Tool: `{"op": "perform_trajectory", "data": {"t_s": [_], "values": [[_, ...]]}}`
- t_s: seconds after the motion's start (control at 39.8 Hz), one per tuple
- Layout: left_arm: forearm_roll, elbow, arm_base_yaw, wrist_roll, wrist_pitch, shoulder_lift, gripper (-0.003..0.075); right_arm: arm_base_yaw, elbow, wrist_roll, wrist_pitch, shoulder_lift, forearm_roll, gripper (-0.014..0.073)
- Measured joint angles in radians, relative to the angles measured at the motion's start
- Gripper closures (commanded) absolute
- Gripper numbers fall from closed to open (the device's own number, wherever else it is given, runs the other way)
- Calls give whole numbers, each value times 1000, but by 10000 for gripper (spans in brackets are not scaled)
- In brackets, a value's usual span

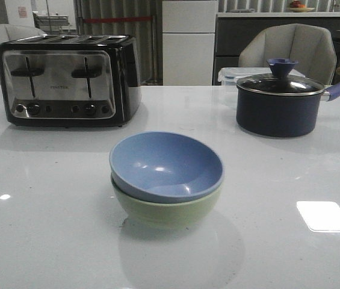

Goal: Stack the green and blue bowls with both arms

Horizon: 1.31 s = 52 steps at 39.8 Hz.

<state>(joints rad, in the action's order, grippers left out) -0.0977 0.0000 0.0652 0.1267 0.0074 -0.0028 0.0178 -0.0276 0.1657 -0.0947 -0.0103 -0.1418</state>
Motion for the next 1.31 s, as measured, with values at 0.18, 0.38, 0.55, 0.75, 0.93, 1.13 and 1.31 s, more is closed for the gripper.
{"op": "perform_trajectory", "data": {"t_s": [0.18,0.38,0.55,0.75,0.93,1.13,1.31], "values": [[0,0,0,0,0,0,626,0,-2,0,14,0,0,571],[0,0,0,0,0,0,626,0,-2,-17,43,0,8,571],[0,0,0,0,0,0,626,-19,-2,-179,95,0,156,571],[0,0,0,0,0,0,626,-23,-2,-221,112,0,181,571],[0,0,0,0,0,0,626,-23,-2,-221,112,0,174,571],[0,0,0,0,0,0,626,-23,-2,-212,112,0,153,571],[0,0,0,0,0,0,626,-25,-2,-212,112,0,151,571]]}}
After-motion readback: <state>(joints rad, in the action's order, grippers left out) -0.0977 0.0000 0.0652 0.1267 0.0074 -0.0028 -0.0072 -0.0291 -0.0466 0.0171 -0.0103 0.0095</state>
